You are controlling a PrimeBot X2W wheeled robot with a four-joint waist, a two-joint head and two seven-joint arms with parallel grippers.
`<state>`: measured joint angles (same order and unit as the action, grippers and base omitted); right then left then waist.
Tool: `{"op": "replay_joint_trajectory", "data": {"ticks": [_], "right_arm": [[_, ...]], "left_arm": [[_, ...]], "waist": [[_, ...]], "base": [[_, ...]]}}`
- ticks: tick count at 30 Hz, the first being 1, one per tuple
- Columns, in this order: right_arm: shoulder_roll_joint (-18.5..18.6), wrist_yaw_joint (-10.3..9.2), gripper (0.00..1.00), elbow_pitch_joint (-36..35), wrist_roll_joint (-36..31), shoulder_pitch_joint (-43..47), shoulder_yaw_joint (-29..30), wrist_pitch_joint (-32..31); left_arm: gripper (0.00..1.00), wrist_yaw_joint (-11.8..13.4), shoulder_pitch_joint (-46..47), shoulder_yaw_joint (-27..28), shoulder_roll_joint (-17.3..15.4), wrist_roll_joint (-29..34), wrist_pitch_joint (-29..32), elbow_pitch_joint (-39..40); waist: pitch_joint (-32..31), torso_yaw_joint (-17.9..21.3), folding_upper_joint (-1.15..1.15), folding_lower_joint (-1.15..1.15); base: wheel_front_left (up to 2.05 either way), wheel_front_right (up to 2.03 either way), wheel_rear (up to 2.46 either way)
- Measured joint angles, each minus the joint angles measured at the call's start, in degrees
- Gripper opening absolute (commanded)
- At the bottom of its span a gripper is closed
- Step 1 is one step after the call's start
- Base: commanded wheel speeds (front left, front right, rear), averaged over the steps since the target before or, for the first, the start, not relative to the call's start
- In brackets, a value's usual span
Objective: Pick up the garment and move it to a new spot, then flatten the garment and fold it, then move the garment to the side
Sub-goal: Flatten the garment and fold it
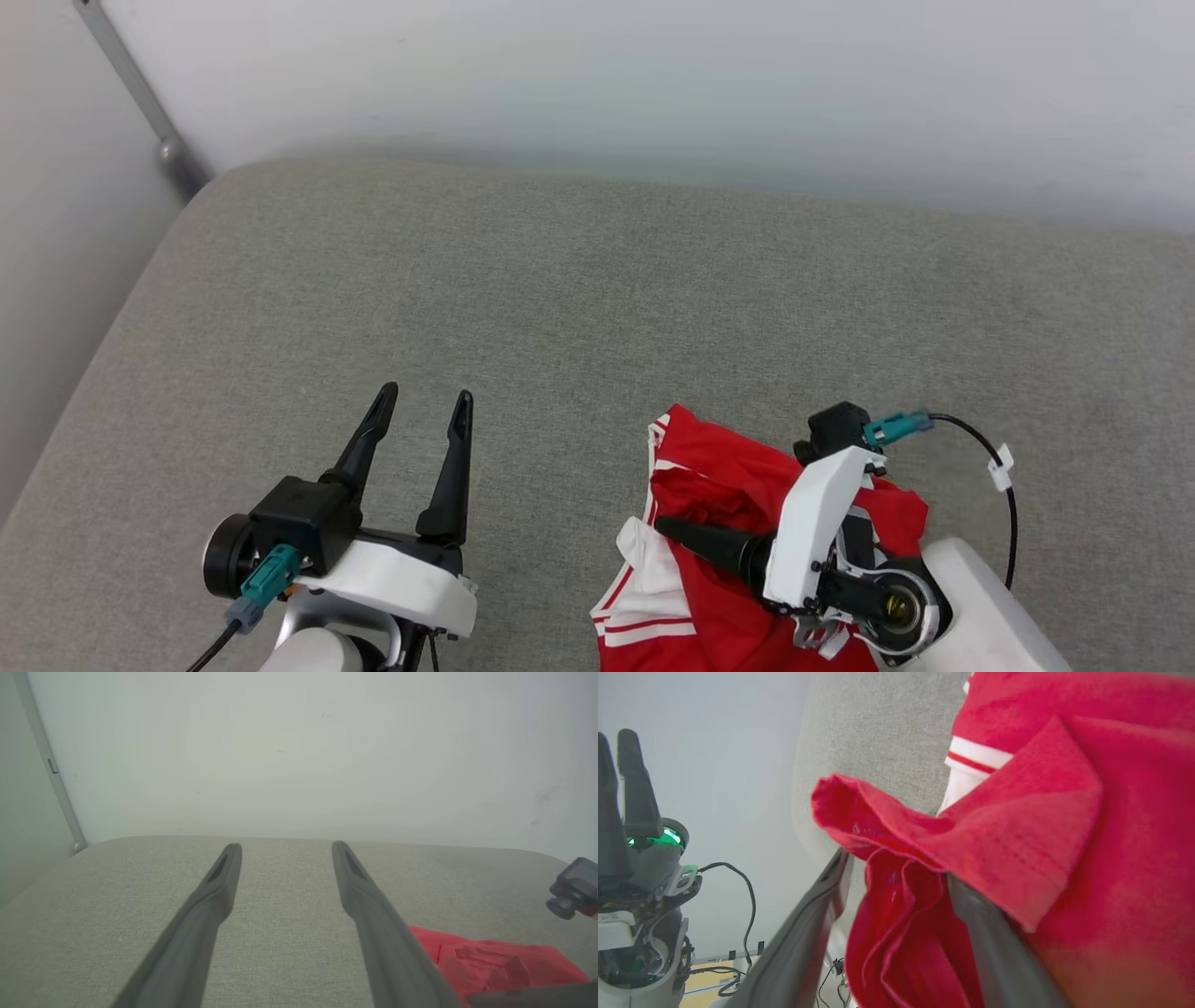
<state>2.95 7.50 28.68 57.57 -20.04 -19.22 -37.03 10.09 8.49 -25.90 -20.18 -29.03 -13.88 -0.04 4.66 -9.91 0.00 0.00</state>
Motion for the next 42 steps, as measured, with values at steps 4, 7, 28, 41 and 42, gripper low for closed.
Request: {"op": "replay_joint_trajectory", "data": {"ticks": [4,7,28,41,42], "right_arm": [[2.59,0.0,1.0,-3.68,-1.76,-0.85,-2.87,0.04],[6.65,0.0,1.0,-7.79,-4.36,-0.85,-3.88,1.32],[11.18,0.0,1.0,-25.57,-42.53,15.44,23.61,29.08],[3.83,0.0,1.0,-38.62,-46.98,26.54,24.87,34.9],[3.59,0.0,1.0,-39.07,-46.97,26.97,24.97,34.52]], "left_arm": [[1.0,0.19,-0.07,0.26,-0.05,-0.07,-0.24,-0.23],[1.0,0.57,-0.36,0.55,-0.22,-0.24,-0.26,-0.18],[1.0,4.67,-5.83,3.04,-1.89,-1.75,0.36,-0.58],[1.0,6.04,-8.0,4.31,-3.15,-1.88,0.08,-0.45],[1.0,6.04,-8.0,4.37,-3.25,-1.88,0.07,-0.45]], "waist": [[-0.36,1.25,0.0,0.0],[-0.77,2.33,0.0,0.0],[-5.39,10.03,0.0,0.0],[-6.72,10.11,0.0,0.0],[-6.68,10.16,0.0,0.0]], "base": [[0.0,0.0,0.0],[0.0,0.0,0.0],[0.0,0.0,0.0],[0.0,0.0,0.0],[0.0,0.0,0.0]]}}
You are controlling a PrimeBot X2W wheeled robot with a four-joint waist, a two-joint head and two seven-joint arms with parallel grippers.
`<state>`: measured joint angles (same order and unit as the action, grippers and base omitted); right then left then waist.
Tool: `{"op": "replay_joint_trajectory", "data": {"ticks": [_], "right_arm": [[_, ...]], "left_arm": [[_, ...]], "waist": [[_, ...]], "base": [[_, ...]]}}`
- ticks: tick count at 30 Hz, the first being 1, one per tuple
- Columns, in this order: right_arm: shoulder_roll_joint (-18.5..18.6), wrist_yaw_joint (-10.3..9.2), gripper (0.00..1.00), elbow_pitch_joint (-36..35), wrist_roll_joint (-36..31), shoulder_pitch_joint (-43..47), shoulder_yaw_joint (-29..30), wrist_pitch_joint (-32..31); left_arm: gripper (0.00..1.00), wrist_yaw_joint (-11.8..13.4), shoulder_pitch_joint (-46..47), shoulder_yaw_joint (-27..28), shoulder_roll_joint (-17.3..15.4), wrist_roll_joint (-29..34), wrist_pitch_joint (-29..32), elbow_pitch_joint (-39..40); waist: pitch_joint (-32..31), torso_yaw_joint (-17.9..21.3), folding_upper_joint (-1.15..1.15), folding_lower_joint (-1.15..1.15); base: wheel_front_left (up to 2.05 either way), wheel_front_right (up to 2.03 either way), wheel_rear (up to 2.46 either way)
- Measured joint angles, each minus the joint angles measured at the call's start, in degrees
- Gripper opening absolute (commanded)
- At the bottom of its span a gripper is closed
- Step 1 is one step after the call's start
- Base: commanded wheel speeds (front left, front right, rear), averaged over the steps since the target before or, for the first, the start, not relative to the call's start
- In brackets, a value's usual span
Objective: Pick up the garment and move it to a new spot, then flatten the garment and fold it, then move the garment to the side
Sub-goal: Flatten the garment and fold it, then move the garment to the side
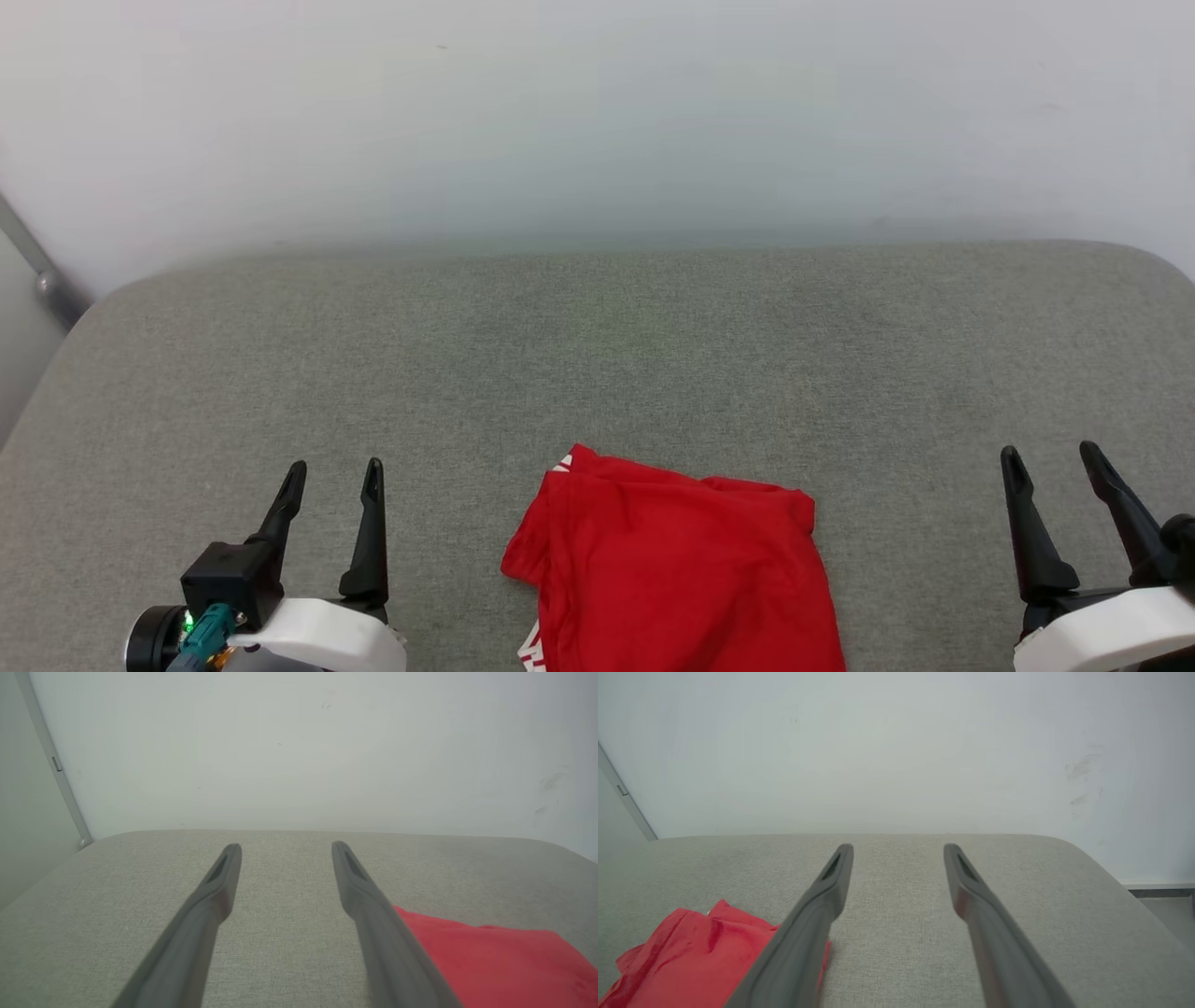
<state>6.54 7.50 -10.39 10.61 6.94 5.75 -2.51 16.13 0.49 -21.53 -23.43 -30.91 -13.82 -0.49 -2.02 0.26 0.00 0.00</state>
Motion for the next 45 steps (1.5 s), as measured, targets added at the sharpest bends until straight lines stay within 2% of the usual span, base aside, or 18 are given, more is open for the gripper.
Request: {"op": "replay_joint_trajectory", "data": {"ticks": [11,17,23,28,33,35,39,45], "right_arm": [[-0.36,0.0,1.0,-1.35,0.02,0.38,0.2,-2.44],[-0.65,0.0,1.0,-1.47,3.78,0.26,1.53,-6.89],[0.53,0.0,1.0,0.54,9.8,-0.86,10.9,-19.33],[2.48,0.0,1.0,4.99,15.3,-1.77,17.89,-33.34],[0.19,0.0,1.0,10.51,21.03,-3.14,21.81,-47.8],[-0.81,0.0,1.0,12.27,21.81,-3.52,21.71,-52.52],[-3.26,0.0,1.0,15.04,27.83,-6.21,19.83,-58.61],[-3.53,0.0,1.0,23.93,40.27,-11.13,15.62,-60.03]], "left_arm": [[1.0,0.29,0.08,-0.11,-0.43,0.31,0.29,0.33],[1.0,0.73,0.09,0.12,-0.31,-0.04,0.25,0.4],[1.0,0.73,0.73,1.26,0.27,-0.1,-0.43,0.6],[1.0,0.1,1.3,1.94,1.62,0.59,-0.99,0.67],[1.0,-0.96,2.17,2.99,3.21,2.31,-1.08,1.01],[1.0,-1.46,2.43,3.7,4.03,3.22,-1.09,1.41],[1.0,-2.72,3.32,5.01,5.72,4.71,-1.09,1.8],[1.0,-5.58,4.63,5.61,7.94,6.7,-1.16,1.23]], "waist": [[0.45,0.12,0.0,0.0],[0.59,0.03,0.0,0.0],[1.25,-0.88,0.0,0.0],[1.82,-2.68,0.0,0.0],[2.8,-4.79,0.0,0.0],[3.39,-5.63,0.0,0.0],[5.13,-7.07,0.0,0.0],[8.23,-9.0,0.0,0.0]], "base": [[0.0,0.0,0.0],[0.0,0.0,0.0],[0.0,0.0,0.0],[0.0,0.0,0.0],[0.0,0.0,0.0],[0.0,0.0,0.0],[0.0,0.0,0.0],[0.0,0.0,0.0]]}}
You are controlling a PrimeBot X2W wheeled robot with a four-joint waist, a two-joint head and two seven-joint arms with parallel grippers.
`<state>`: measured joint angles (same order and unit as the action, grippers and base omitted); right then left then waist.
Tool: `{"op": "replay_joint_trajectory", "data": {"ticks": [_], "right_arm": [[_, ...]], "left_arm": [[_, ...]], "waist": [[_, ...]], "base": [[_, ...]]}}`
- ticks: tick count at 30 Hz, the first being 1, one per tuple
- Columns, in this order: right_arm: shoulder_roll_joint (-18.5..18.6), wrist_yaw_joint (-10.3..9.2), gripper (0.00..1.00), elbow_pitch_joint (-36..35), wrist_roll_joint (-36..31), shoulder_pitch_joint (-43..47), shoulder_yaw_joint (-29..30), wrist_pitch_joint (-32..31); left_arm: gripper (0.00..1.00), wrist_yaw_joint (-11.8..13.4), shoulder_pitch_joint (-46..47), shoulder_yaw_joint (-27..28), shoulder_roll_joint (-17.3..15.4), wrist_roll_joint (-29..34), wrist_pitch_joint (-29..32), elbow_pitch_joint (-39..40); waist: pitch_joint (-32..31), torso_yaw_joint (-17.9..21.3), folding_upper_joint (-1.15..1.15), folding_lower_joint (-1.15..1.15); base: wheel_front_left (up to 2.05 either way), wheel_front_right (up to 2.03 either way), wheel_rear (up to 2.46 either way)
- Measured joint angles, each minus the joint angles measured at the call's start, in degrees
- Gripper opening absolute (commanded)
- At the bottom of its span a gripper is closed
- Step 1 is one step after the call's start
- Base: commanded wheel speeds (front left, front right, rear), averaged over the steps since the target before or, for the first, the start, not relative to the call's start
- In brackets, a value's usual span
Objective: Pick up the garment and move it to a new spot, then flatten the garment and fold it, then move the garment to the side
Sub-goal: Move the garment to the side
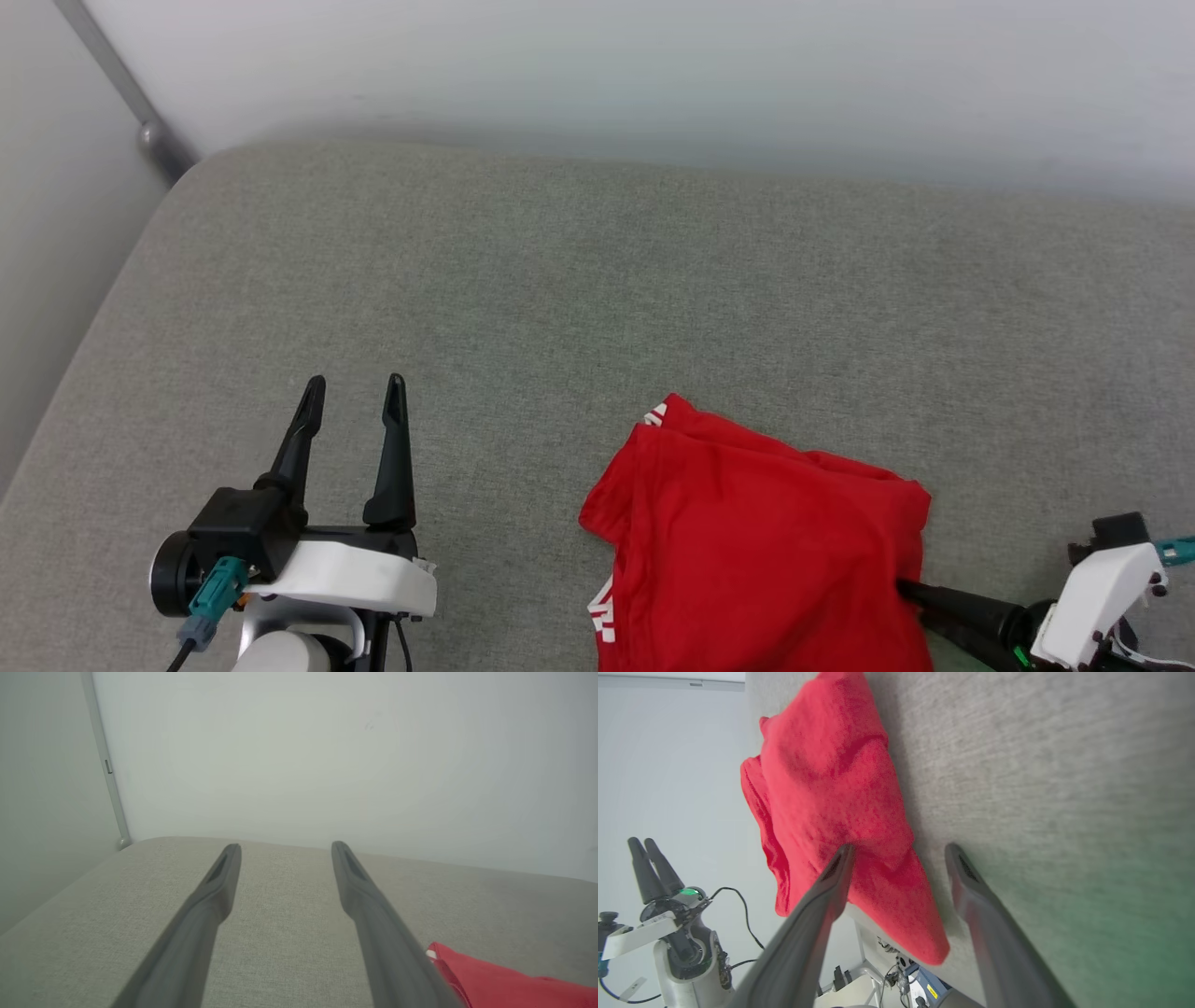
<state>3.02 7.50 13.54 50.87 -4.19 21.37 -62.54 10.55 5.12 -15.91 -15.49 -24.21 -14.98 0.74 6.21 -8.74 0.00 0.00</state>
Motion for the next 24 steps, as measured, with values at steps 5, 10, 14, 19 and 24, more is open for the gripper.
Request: {"op": "replay_joint_trajectory", "data": {"ticks": [5,10,14,19,24], "right_arm": [[-0.02,0.01,1.0,7.09,8.75,-3.41,-3.96,1.96],[0.13,0.0,1.0,11.0,13.57,-6.49,-6.79,5.93],[0.24,0.0,0.0,11.69,13.61,-7.63,-7.93,7.08],[0.24,0.0,0.0,10.89,11.71,-7.38,-10.29,8.15],[2.52,0.0,0.0,7.76,6.61,-6.85,-14.79,10.15]], "left_arm": [[1.0,-1.99,0.7,1.05,1.26,1.07,0.0,-1.31],[1.0,-3.86,1.55,2.35,2.43,2.94,0.0,-2.19],[1.0,-4.63,1.97,2.97,3.09,3.76,0.0,-2.63],[1.0,-5.31,1.28,3.56,3.31,4.49,0.0,-3.32],[1.0,-5.81,0.58,3.93,3.11,5.43,-0.01,-3.56]], "waist": [[1.49,-1.44,0.0,0.0],[2.47,-2.05,0.0,0.0],[2.52,-1.94,0.0,0.0],[1.22,-1.08,0.0,0.0],[-0.38,1.21,0.0,0.0]], "base": [[0.0,0.0,0.0],[0.0,0.0,0.0],[0.0,0.0,0.0],[0.0,0.0,0.0],[0.0,0.0,0.0]]}}
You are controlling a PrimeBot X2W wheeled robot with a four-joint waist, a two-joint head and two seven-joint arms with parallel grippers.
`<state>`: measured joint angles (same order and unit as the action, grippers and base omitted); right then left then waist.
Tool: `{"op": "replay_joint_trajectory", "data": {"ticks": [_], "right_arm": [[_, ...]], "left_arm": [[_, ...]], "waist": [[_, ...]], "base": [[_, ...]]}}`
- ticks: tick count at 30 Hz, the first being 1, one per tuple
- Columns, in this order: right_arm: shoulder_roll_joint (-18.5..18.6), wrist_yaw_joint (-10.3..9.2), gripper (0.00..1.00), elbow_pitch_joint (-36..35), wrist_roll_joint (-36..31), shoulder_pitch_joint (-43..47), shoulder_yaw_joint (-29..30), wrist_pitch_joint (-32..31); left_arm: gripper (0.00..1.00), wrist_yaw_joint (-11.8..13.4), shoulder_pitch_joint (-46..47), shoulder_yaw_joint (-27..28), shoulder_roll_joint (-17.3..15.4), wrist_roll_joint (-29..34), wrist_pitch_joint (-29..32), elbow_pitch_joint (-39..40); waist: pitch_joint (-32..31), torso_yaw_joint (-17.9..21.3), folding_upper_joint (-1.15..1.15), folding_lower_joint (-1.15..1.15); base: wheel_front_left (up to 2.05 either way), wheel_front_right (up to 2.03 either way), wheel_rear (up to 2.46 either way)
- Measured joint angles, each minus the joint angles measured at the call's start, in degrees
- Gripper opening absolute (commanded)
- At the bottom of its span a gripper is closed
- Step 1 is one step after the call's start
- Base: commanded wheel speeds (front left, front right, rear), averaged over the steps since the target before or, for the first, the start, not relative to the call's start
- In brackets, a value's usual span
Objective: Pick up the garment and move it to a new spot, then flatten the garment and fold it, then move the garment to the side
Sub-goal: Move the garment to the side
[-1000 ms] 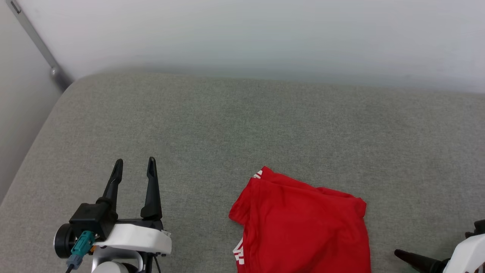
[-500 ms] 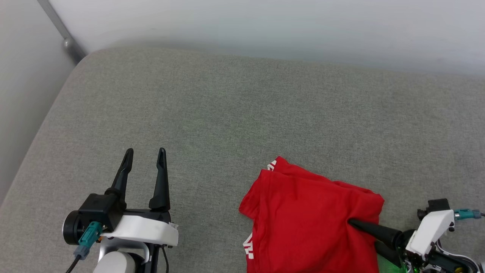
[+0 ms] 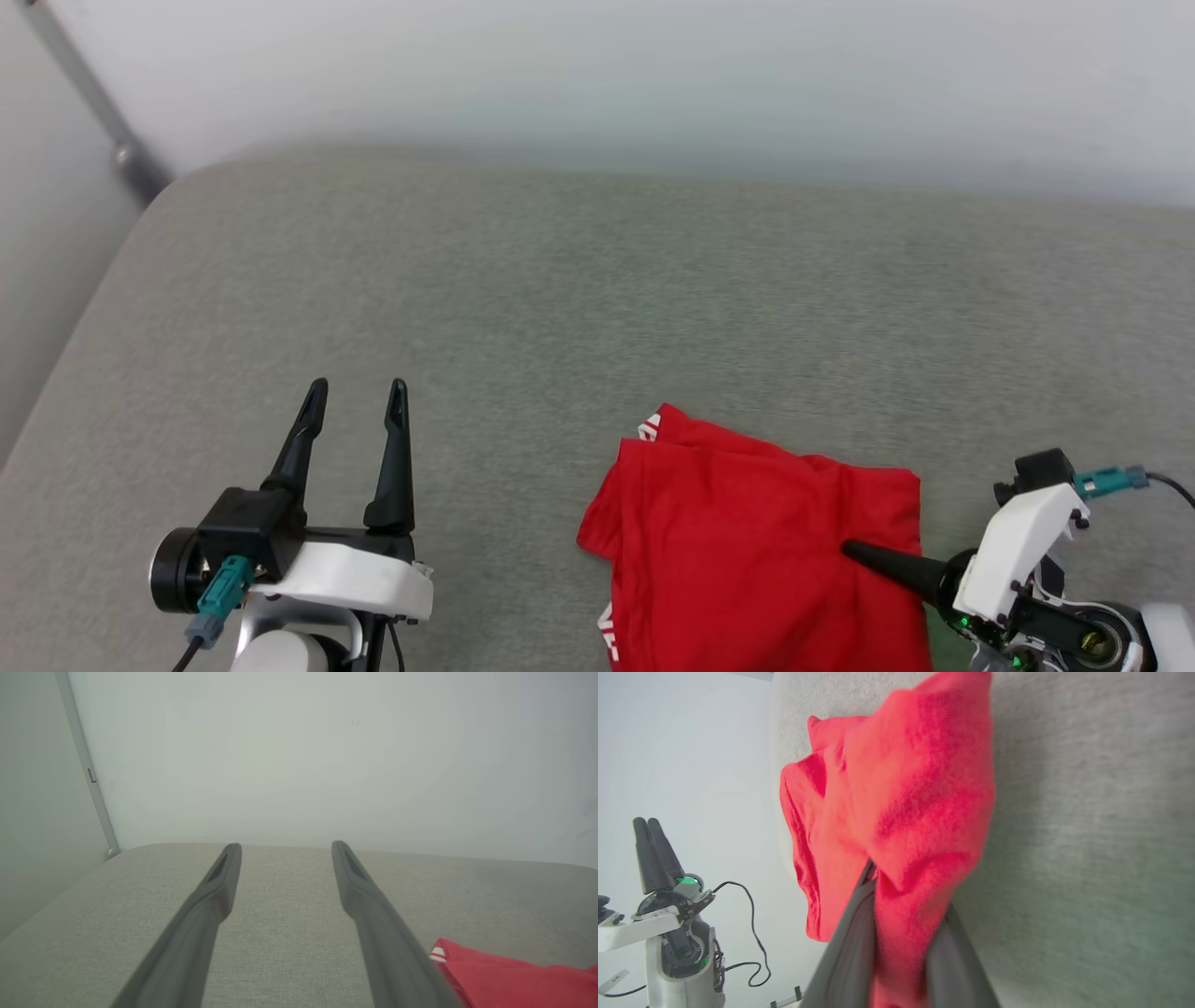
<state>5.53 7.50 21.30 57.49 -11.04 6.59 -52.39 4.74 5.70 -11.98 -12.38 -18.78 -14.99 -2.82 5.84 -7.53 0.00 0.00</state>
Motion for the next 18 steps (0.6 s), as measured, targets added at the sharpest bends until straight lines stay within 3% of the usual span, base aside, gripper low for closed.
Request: {"op": "replay_joint_trajectory", "data": {"ticks": [7,10,18], "right_arm": [[6.04,0.0,0.0,-3.83,-11.36,-0.51,-8.55,2.98],[9.22,0.0,0.0,-4.44,-18.76,-3.45,-13.35,4.05],[12.55,0.0,0.0,-1.34,-26.35,-12.59,-18.14,8.32]], "left_arm": [[1.0,-0.19,-1.09,0.2,-0.62,0.8,-0.07,1.04],[1.0,-0.19,-1.18,0.37,-1.16,1.13,-0.08,2.6],[1.0,-0.19,2.33,0.3,-3.58,3.02,1.92,6.67]], "waist": [[-1.54,6.16,0.0,0.0],[-1.52,11.23,0.0,0.0],[1.96,22.89,0.0,0.0]], "base": [[0.0,0.0,0.0],[0.0,0.0,0.0],[0.0,0.0,0.0]]}}
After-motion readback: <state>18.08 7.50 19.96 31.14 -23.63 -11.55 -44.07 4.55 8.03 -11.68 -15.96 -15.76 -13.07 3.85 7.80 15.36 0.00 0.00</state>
